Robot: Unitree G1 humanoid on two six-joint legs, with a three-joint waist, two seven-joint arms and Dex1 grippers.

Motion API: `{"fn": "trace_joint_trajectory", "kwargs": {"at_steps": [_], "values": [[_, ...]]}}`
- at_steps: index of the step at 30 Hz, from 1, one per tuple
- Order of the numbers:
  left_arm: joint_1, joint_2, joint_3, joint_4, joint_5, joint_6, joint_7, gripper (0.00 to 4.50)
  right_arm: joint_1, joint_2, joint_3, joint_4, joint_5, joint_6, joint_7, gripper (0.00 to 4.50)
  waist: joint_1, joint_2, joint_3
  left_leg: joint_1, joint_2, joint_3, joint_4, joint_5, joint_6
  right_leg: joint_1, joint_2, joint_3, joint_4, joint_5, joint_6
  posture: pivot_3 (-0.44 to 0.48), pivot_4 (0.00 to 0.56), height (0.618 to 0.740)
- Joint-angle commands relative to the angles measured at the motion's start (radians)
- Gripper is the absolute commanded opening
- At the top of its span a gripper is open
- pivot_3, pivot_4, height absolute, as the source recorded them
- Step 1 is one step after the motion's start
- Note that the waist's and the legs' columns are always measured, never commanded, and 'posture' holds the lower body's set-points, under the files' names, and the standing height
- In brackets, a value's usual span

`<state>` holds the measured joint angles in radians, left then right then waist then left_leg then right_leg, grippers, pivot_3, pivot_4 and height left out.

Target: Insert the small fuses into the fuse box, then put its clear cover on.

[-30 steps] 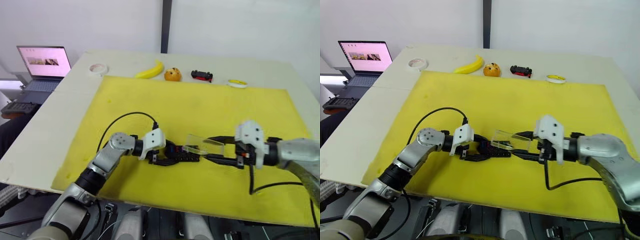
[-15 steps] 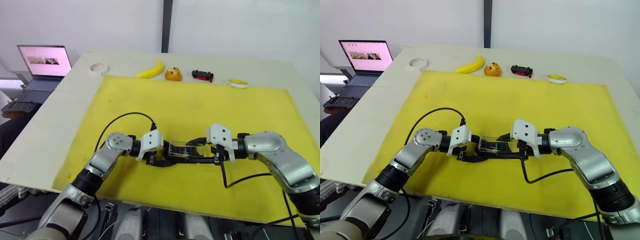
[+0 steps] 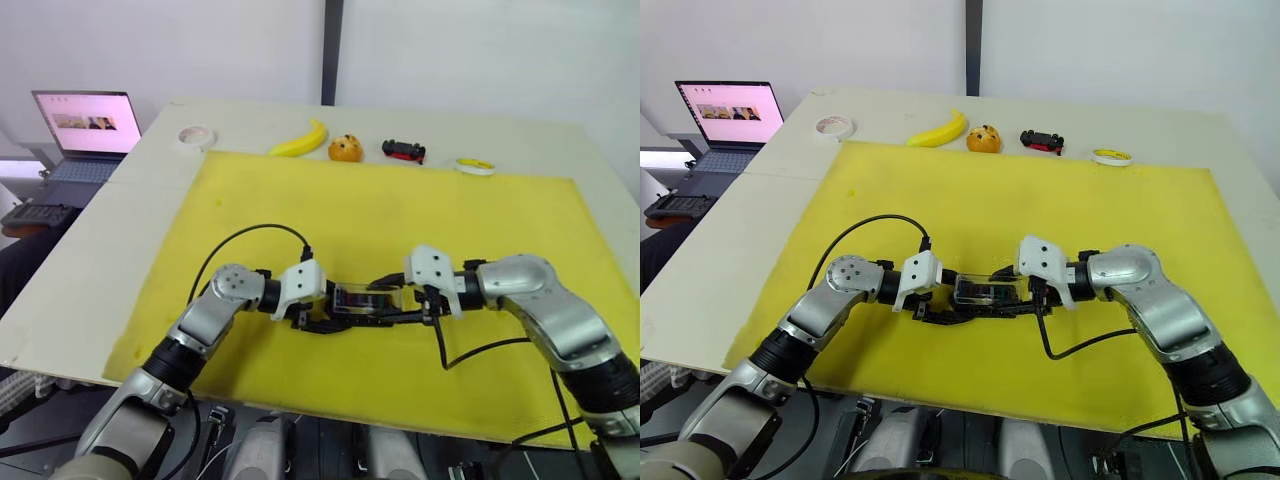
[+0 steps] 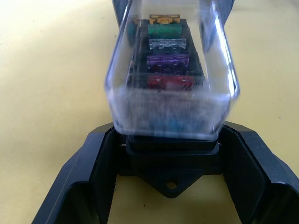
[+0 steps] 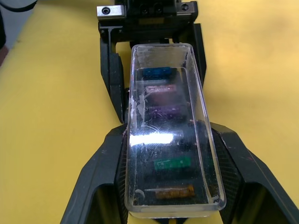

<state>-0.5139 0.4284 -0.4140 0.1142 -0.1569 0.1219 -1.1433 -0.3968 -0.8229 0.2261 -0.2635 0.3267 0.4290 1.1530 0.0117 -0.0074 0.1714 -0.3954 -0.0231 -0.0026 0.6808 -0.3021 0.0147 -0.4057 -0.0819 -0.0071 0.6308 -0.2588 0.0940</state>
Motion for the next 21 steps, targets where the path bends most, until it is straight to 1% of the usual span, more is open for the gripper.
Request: {"fn": "trace_joint_trajectory", "kwargs": {"at_steps": [1,9,16,21], "values": [[-0.003,0.007,-0.003,-0.008,0.016,-0.011,-0.02,2.61,-0.025,-0.002,-0.002,0.018,-0.018,-0.023,0.022,1.73,0.0,0.0,0.0,0.0,0.0,0.0,0.0,0.0,0.0,0.0,0.0,0.0,0.0,0.0,0.0,0.0,0.15,0.74],[-0.005,0.003,0.0,0.004,0.019,-0.018,-0.017,2.61,-0.003,-0.009,-0.026,-0.004,-0.001,-0.012,0.031,1.73,0.0,0.0,0.0,0.0,0.0,0.0,0.0,0.0,0.0,0.0,0.0,0.0,0.0,0.0,0.0,0.0,0.15,0.74],[-0.002,-0.001,0.002,0.009,0.02,-0.027,-0.014,2.61,0.023,0.006,-0.029,-0.003,-0.019,-0.052,0.007,1.73,0.0,0.0,0.0,0.0,0.0,0.0,0.0,0.0,0.0,0.0,0.0,0.0,0.0,0.0,0.0,0.0,0.15,0.74],[-0.004,-0.004,0.003,0.014,0.02,-0.033,-0.013,2.61,0.024,0.004,-0.027,-0.001,-0.025,-0.043,-0.008,1.73,0.0,0.0,0.0,0.0,0.0,0.0,0.0,0.0,0.0,0.0,0.0,0.0,0.0,0.0,0.0,0.0,0.15,0.74]]}}
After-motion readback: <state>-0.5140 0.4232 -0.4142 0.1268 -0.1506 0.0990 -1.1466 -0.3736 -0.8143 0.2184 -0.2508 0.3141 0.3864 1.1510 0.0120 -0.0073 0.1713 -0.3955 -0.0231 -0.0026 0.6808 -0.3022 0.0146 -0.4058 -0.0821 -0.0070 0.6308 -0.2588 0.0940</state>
